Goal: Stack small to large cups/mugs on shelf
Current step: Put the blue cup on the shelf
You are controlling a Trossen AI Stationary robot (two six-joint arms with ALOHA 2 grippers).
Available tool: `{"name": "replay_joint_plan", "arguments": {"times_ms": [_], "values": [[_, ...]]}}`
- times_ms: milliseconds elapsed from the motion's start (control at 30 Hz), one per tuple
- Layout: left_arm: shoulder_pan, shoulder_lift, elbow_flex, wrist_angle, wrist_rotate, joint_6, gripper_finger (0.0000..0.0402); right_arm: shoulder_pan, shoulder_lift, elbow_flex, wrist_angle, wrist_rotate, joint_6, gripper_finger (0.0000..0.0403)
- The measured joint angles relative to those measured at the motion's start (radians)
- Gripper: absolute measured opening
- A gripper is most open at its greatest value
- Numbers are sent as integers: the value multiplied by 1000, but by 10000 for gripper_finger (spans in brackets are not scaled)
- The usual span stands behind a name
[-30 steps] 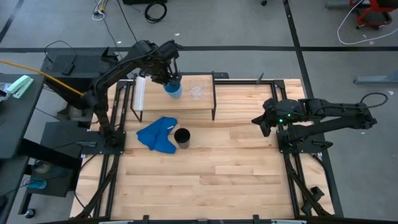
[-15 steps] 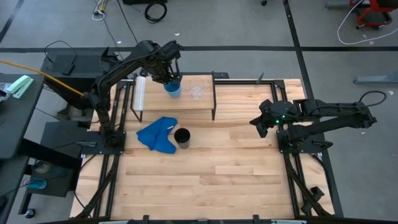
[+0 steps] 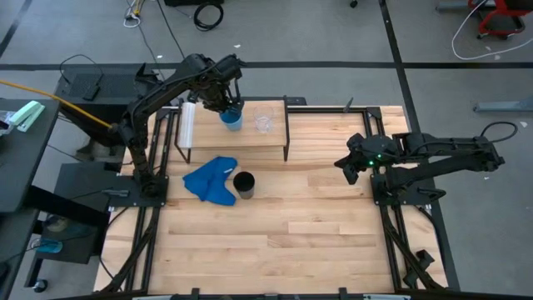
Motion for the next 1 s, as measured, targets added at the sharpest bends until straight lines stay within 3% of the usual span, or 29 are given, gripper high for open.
{"name": "replay_joint_plan", "arguments": {"times_ms": [1000], "values": [[0,-14,1,-1,40,-1,107,0,0,0,0,0,0,12]]}}
